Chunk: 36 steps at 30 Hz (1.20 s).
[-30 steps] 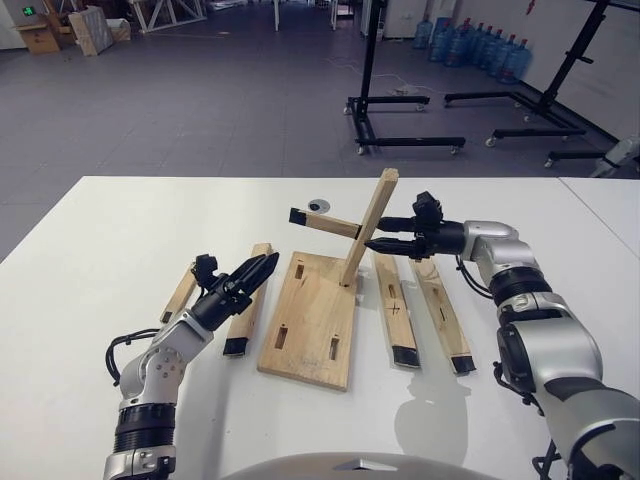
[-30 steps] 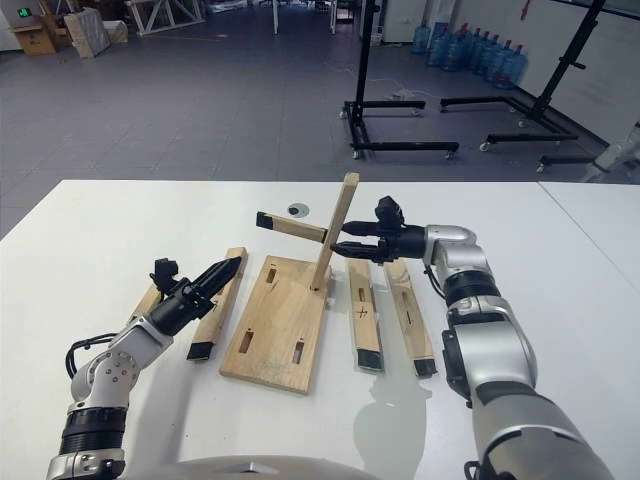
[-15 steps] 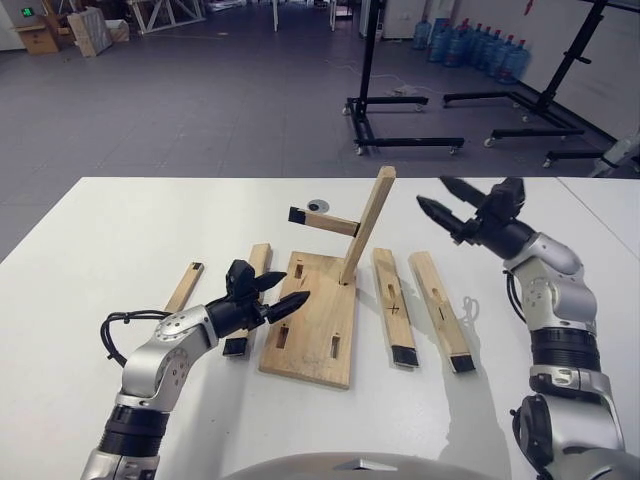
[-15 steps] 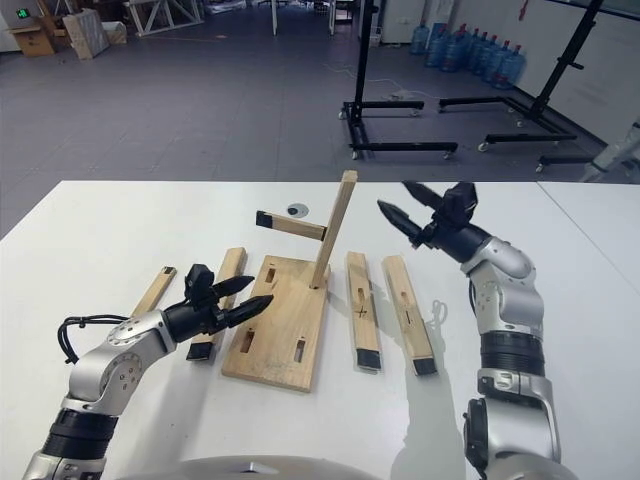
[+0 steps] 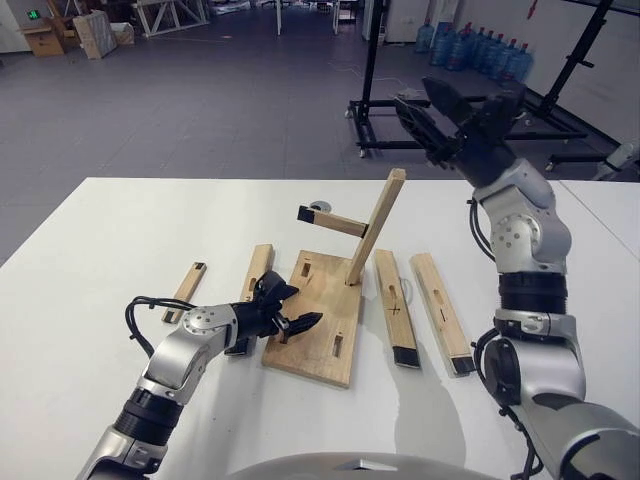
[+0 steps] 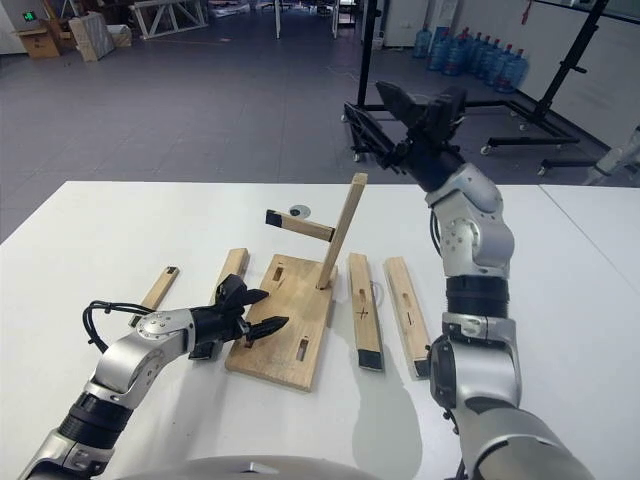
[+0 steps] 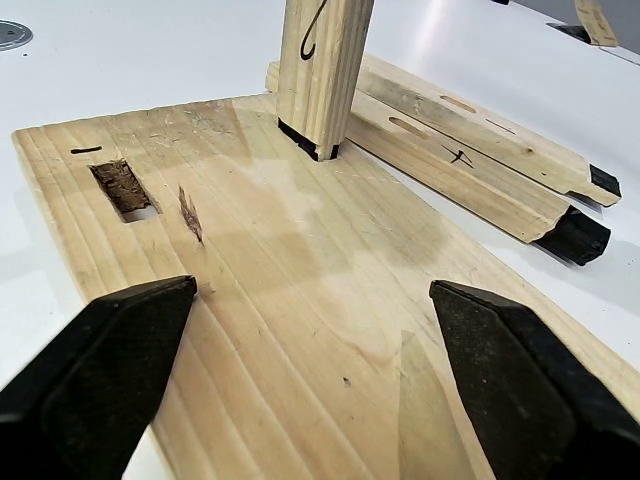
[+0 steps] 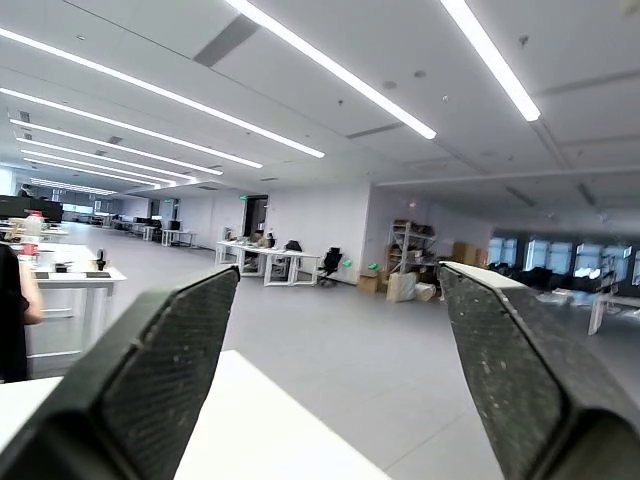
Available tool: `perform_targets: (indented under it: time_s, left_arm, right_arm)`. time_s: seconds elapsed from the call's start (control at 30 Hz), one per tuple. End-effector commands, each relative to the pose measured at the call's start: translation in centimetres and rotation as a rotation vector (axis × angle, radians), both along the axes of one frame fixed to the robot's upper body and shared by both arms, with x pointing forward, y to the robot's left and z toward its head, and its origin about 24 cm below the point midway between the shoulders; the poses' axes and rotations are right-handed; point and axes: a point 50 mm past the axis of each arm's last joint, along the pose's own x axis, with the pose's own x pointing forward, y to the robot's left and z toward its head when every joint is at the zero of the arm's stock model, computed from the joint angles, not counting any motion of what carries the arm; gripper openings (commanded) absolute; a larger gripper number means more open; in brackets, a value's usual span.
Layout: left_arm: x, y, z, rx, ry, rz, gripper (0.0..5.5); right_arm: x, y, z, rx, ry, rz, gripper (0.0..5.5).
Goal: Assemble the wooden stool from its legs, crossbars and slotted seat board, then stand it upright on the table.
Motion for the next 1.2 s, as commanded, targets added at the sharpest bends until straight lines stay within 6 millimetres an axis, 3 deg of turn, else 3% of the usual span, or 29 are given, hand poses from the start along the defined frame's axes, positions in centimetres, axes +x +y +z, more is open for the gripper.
perform_targets:
  time_s: [0.03,0.1,0.2,0.33,0.5,0.6,0.7,0.77,0.9,1.03,1.1,1.2]
  left_arm:
    - [-1.7,0.3,-3.5,0.076,0.173,0.021,4.29]
    - [-1.8,0.2,-3.6,0.072,0.176,0.023,4.29]
    - [-1.9,0.0,-3.8,0.067,0.182,0.024,4.29]
    - [-2.0,0.0,-3.9,0.061,0.184,0.035,4.29]
    - [-2.0,-0.1,-4.0,0.054,0.186,0.047,4.29]
    - [-1.8,0.1,-4.0,0.054,0.183,0.058,4.29]
    - [-2.0,0.2,-4.1,0.053,0.192,0.064,4.29]
    - [-2.1,0.3,-4.2,0.053,0.194,0.066,4.29]
    - [-2.1,0.2,-4.2,0.047,0.196,0.070,4.29]
    - [-2.0,0.1,-4.2,0.045,0.196,0.073,4.29]
    - [-2.0,0.1,-4.2,0.046,0.196,0.074,4.29]
    - [-1.9,0.1,-4.2,0.046,0.194,0.074,4.29]
  right_arm:
    - [2.5,0.6,-1.6,-0.037,0.170,-0.008,3.66]
    - [3.1,1.4,-3.5,-0.078,0.278,0.033,3.66]
    - [2.1,3.6,-6.9,-0.291,0.375,0.187,3.66]
    - [0.5,5.4,-7.2,-0.366,0.356,0.264,3.66]
    - [0.7,5.2,-9.2,-0.412,0.437,0.162,3.66]
    - [-0.8,5.9,-10.0,-0.395,0.450,0.181,3.66]
    - [-1.7,6.3,-8.4,-0.287,0.399,0.153,3.66]
    - [-1.9,5.9,-6.4,-0.200,0.336,0.123,3.66]
    - [-2.6,4.0,0.1,0.036,0.139,0.087,3.66]
    - [-3.2,2.3,3.9,0.118,0.027,0.048,3.66]
    - [-3.2,1.5,4.9,0.129,-0.006,0.016,3.66]
    - [-2.4,0.4,3.7,0.090,0.043,-0.051,3.66]
